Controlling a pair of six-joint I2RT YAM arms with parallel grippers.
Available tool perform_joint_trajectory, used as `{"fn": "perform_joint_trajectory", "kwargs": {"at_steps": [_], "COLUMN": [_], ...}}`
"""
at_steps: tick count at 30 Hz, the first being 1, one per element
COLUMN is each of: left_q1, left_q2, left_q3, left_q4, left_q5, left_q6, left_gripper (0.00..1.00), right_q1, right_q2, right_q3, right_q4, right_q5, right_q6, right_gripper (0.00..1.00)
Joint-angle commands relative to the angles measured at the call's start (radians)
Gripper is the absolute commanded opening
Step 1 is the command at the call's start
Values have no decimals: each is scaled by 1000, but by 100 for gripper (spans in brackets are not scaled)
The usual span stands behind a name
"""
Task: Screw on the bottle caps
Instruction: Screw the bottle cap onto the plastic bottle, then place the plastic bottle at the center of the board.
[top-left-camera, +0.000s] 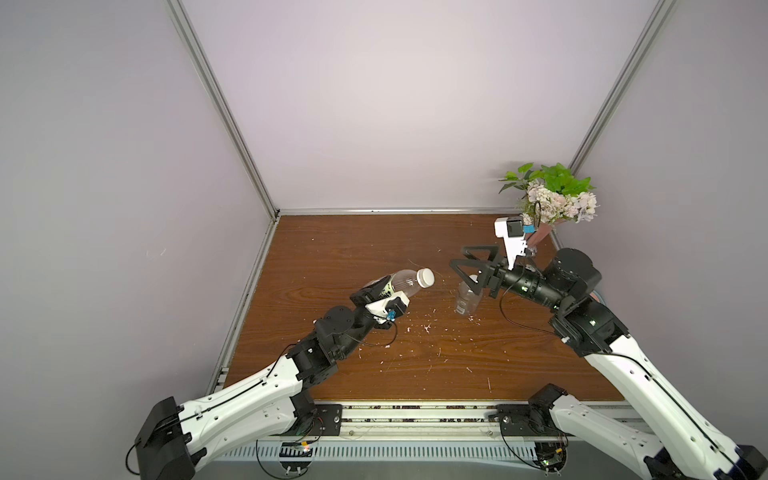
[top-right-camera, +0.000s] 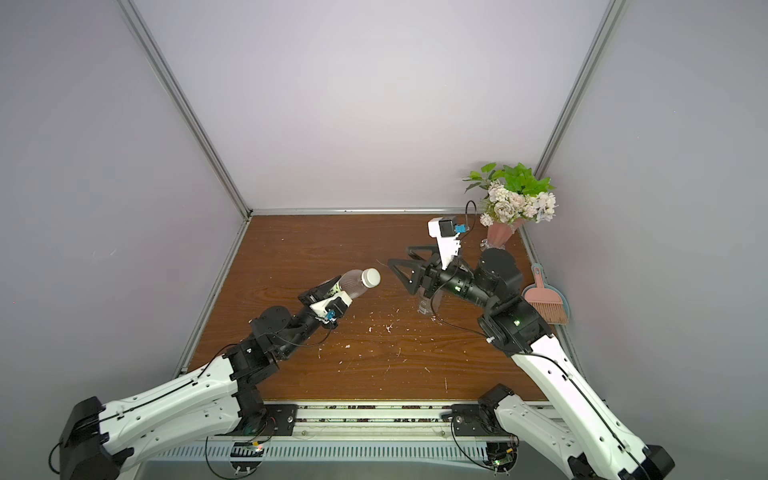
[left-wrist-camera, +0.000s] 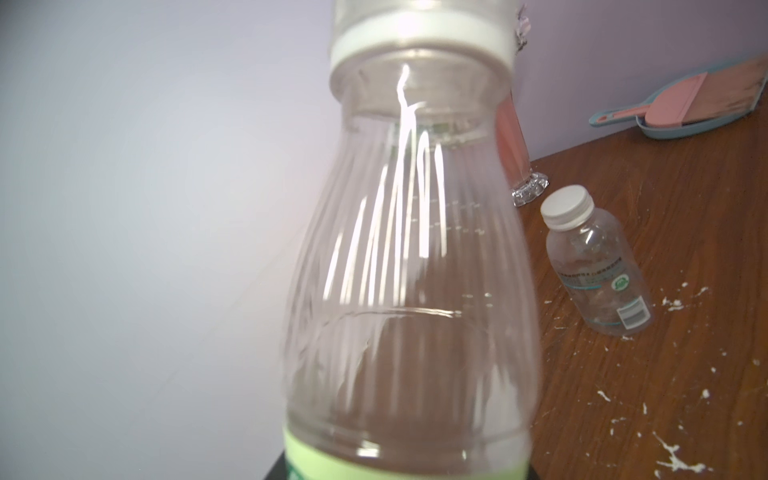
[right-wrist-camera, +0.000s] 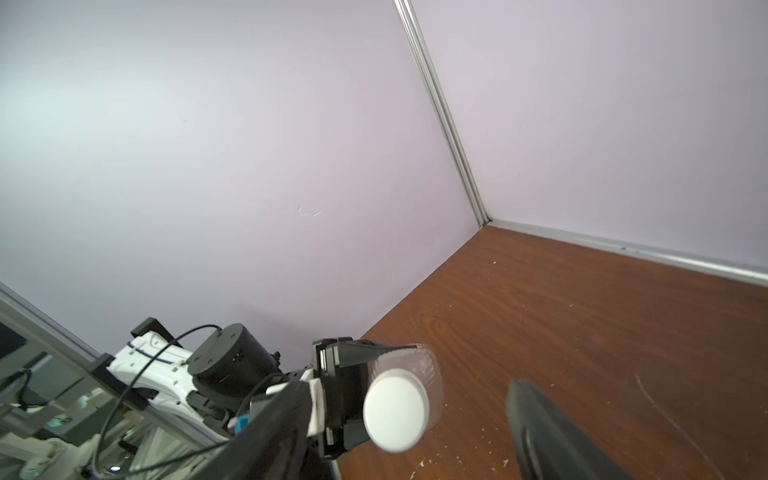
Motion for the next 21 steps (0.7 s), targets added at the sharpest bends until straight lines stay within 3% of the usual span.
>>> {"fn": "perform_joint_trajectory", "kwargs": {"at_steps": [1,7,10,21], "left_q1": [-7,-8,-8,-8], "left_q2": [-11,6,25,69], "left_q3": [60,56,38,29], "left_q4": [92,205,223,186], "left_q5": [40,103,113,218], "left_q6": [-185,-397,-428,-487], "left_gripper": [46,47,48,48], "right_q1": [17,139,201,267], "right_q2": [-24,-29,-27,32], "right_q3": [-66,-100,-111,-106], "right_q4": [115,126,158,230], "right_q5": [37,128,216,330], "right_q6": [-83,-214,-273,-330], "right_gripper": [83,85,86,85]}}
